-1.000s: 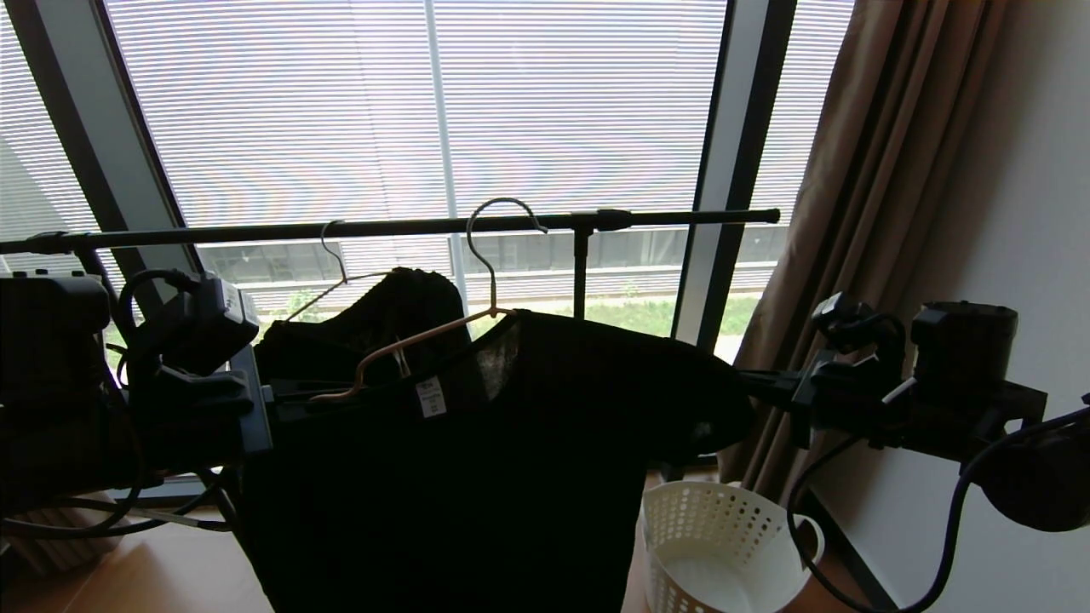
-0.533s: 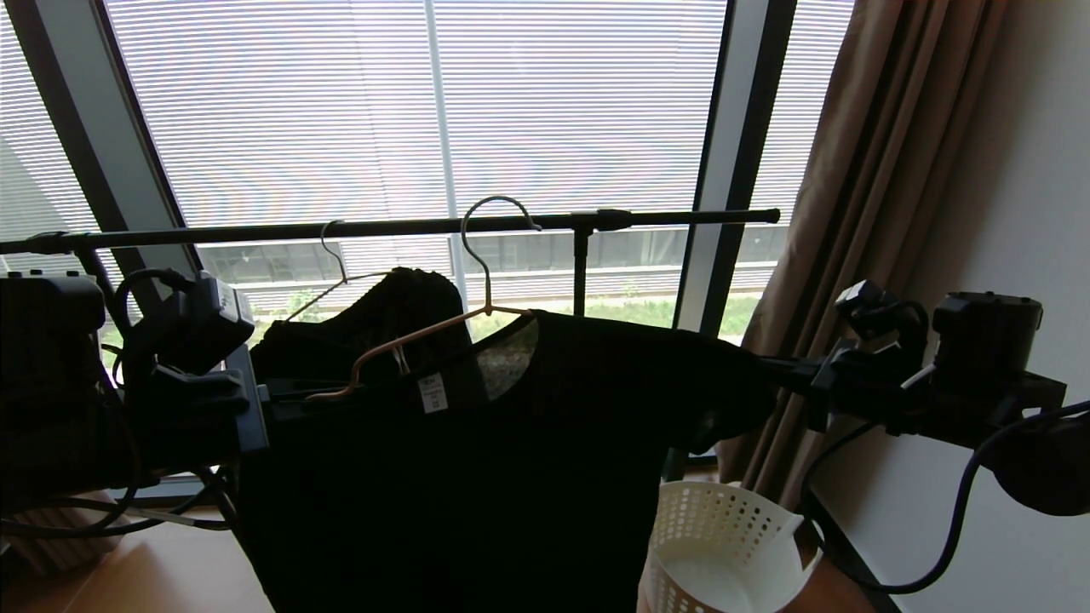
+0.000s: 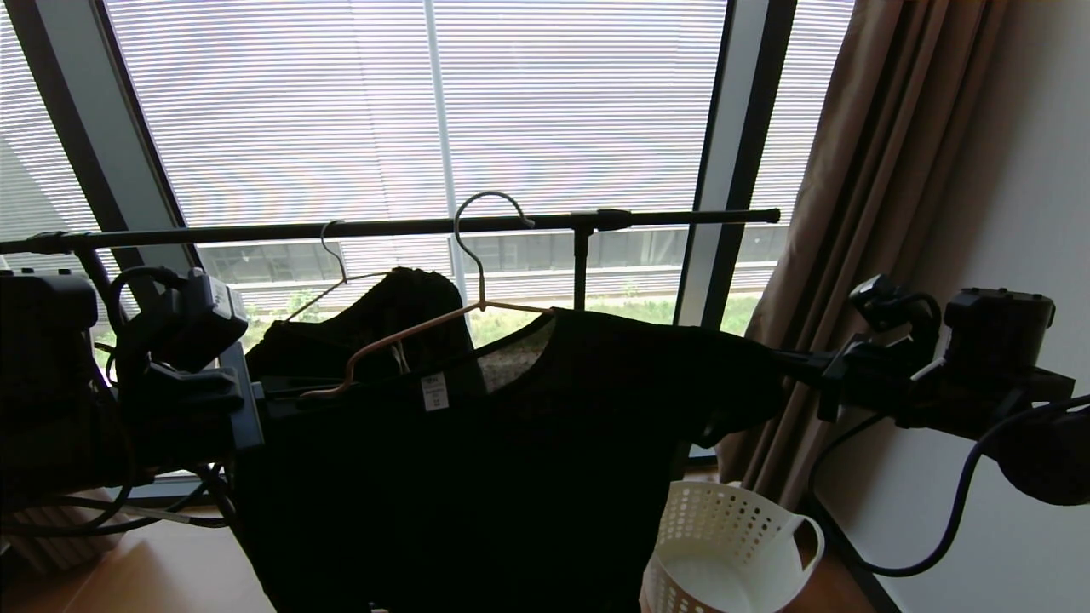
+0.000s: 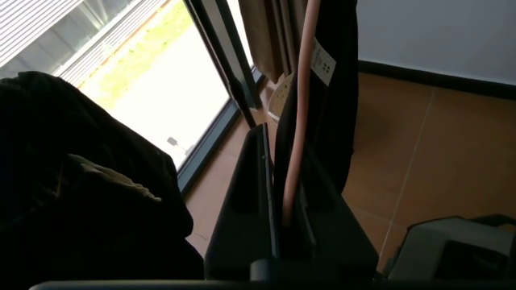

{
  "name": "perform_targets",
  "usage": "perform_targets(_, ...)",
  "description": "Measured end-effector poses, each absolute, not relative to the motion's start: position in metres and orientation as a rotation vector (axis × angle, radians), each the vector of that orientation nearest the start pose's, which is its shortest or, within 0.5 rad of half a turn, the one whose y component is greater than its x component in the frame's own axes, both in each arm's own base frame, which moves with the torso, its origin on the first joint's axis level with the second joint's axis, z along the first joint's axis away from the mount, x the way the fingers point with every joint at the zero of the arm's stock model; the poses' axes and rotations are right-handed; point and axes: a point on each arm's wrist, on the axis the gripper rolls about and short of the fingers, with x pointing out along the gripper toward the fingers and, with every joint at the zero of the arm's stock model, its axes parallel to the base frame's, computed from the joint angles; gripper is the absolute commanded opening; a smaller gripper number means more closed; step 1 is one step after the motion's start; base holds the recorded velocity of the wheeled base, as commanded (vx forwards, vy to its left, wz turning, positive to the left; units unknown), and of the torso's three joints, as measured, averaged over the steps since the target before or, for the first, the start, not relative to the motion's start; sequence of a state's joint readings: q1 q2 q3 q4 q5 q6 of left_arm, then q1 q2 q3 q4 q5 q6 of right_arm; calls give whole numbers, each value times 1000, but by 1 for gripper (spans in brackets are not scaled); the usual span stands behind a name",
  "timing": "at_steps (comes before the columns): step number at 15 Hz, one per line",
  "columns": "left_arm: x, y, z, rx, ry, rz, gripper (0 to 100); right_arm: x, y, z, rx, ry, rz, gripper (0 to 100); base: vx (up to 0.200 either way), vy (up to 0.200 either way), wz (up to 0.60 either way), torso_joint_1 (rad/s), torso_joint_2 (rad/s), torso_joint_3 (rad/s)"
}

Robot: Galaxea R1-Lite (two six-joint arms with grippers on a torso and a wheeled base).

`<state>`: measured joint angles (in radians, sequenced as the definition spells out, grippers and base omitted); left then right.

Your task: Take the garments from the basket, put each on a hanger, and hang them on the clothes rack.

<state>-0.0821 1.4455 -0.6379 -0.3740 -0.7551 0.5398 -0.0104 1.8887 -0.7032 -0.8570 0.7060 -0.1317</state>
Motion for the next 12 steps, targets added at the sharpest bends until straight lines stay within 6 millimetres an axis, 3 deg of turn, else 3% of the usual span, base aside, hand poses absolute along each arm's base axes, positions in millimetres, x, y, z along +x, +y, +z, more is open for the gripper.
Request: perform_targets(12, 224, -32, 185, 354, 183, -902, 0, 324, -2, 124, -3, 250, 684, 0, 0, 0, 0, 0, 0, 0)
